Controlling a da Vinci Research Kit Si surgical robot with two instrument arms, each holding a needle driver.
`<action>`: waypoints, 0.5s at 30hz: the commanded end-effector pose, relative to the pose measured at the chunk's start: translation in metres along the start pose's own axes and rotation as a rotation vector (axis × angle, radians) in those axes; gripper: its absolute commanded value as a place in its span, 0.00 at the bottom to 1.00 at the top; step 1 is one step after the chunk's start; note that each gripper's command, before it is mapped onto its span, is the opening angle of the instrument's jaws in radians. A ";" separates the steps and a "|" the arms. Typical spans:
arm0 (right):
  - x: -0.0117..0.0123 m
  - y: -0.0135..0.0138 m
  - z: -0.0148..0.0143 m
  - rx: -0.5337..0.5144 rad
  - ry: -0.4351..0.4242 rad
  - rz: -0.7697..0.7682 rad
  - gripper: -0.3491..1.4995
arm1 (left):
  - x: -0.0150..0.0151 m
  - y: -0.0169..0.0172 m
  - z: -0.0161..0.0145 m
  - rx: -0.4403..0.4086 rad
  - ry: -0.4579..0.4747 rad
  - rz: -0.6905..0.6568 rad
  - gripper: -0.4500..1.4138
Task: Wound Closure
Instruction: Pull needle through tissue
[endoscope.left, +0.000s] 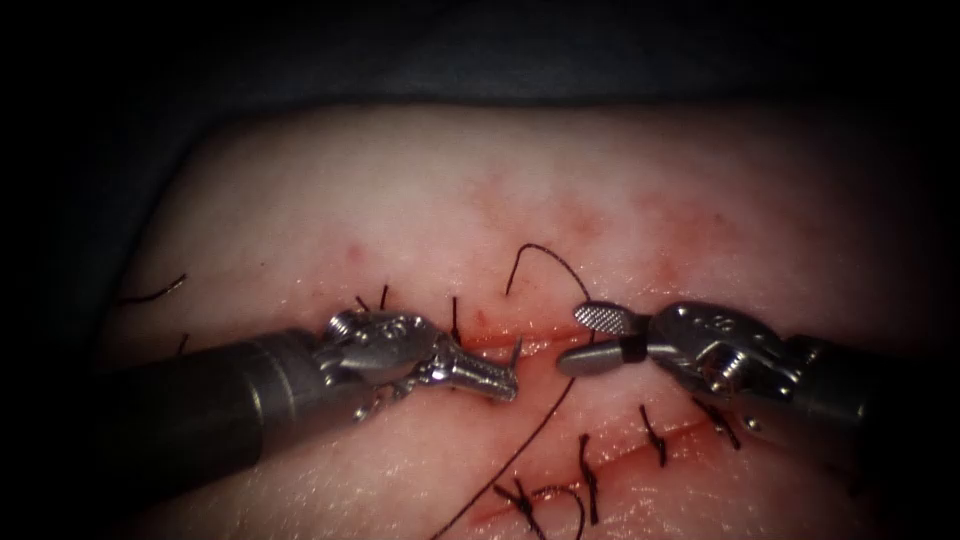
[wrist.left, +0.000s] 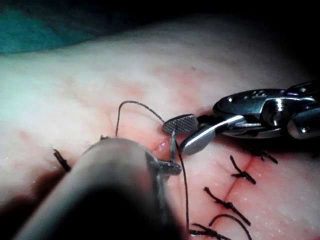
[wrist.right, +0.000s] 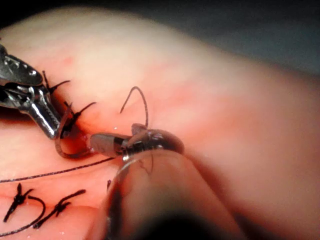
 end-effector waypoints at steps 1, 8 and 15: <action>0.0004 -0.0002 0.0011 0.003 0.002 -0.003 0.45 | 0.0007 0.0000 0.0005 -0.009 -0.002 -0.009 0.00; -0.0003 -0.0004 0.0013 0.001 0.006 -0.015 0.46 | 0.0015 0.0049 -0.0012 -0.115 -0.037 -0.086 0.00; -0.0004 -0.0006 0.0011 0.002 0.005 -0.017 0.57 | 0.0038 0.0103 -0.0042 -0.154 0.038 0.388 0.00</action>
